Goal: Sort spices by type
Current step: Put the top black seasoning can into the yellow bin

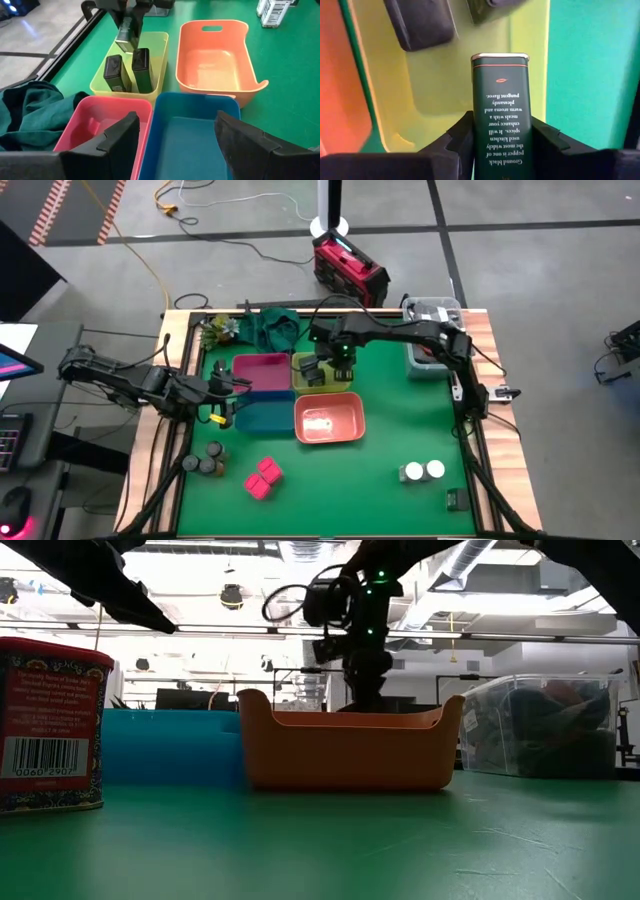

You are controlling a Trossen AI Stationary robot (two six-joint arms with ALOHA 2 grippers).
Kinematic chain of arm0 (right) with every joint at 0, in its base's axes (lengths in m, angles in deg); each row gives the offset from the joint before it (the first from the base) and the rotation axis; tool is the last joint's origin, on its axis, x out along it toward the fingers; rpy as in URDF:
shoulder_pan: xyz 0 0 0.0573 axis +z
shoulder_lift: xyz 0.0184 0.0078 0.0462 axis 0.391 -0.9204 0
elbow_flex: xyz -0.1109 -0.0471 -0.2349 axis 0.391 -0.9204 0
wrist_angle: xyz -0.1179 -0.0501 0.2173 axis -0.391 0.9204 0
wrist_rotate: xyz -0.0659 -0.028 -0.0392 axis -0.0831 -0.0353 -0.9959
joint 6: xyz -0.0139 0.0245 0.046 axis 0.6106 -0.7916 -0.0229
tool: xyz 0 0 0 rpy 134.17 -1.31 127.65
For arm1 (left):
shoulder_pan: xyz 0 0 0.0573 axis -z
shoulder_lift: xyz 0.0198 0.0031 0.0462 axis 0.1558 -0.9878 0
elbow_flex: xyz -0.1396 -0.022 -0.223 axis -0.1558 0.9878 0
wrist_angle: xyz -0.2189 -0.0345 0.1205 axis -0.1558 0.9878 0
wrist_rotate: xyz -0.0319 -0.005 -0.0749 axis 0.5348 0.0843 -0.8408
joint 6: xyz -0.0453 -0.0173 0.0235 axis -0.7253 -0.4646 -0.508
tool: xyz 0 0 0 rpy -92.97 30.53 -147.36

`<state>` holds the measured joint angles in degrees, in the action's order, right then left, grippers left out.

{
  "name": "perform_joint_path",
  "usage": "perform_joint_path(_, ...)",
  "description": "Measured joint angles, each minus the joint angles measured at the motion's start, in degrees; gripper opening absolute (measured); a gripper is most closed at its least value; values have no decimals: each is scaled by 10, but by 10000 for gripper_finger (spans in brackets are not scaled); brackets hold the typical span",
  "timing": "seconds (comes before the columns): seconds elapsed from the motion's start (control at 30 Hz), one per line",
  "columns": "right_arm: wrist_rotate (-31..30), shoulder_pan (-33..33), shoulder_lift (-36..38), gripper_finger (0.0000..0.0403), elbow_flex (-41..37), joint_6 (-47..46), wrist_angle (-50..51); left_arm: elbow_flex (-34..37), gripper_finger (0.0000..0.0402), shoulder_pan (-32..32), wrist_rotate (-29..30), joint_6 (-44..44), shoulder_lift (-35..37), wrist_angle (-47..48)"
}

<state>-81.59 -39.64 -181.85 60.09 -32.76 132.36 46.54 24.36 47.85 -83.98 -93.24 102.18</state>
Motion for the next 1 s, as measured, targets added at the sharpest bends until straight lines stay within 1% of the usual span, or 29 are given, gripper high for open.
perform_joint_path(0.1, -13, 0, 1, 164, 3, 0, 9, 0, 245, 0, 0, 0, 0, -1)
perform_joint_path(0.2, -13, 0, 1, 164, 15, -4, 43, 0, 245, 0, 0, 1, -1, -21)
perform_joint_path(0.27, -13, 3, 5, 164, 31, -4, 67, 0, 245, -1, 0, 15, -8, -65)
perform_joint_path(0.37, -13, 7, 8, 164, 63, -5, 101, 0, 245, -10, -1, 65, -30, -152)
perform_joint_path(0.47, -16, 15, 8, 164, 94, -12, 125, 0, 245, -42, -5, 112, -72, -227)
perform_joint_path(0.63, -16, 42, 13, 164, 138, -22, 166, 0, 245, -118, -57, 133, -158, -290)
perform_joint_path(0.8, -15, 81, 34, 164, 139, -20, 144, 0, 245, -175, -119, 129, -222, -371)
perform_joint_path(1.0, -15, 117, 57, 159, 139, -22, 90, 0, 245, -213, -185, 126, -280, -486)
